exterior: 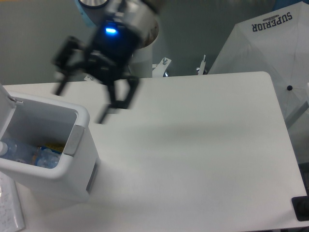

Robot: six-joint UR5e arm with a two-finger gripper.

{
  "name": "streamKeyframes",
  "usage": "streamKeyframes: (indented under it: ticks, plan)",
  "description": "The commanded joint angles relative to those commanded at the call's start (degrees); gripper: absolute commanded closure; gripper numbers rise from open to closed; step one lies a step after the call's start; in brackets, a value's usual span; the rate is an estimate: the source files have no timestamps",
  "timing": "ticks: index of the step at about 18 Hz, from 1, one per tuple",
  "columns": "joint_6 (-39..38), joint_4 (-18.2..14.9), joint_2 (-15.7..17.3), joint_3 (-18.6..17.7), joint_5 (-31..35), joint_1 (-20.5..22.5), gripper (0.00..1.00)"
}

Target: Place the trash in the trash can

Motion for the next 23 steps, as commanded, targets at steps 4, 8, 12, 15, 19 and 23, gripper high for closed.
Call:
streamKeyframes:
  ticks: [4, 8, 12, 15, 19, 23]
  plan:
    - [0.2, -0.1, -4.0, 0.8, 8.5, 0.5, 0.00]
    - [0.2, -0.7, -8.0, 3.5, 18.9, 0.4, 0.00]
    - [0.3, -3.2, -13.8, 8.9, 24.1, 0.9, 0.00]
    - [3.3, -7.7, -15.3, 10.3, 34.3, 0.6, 0.00]
    - [11.5, -12.7, -17.8, 8.9, 43.7, -1.1, 0.00]
    - [18.9, -21.3, -17.8, 10.2, 46.0, -2.5, 0.00]
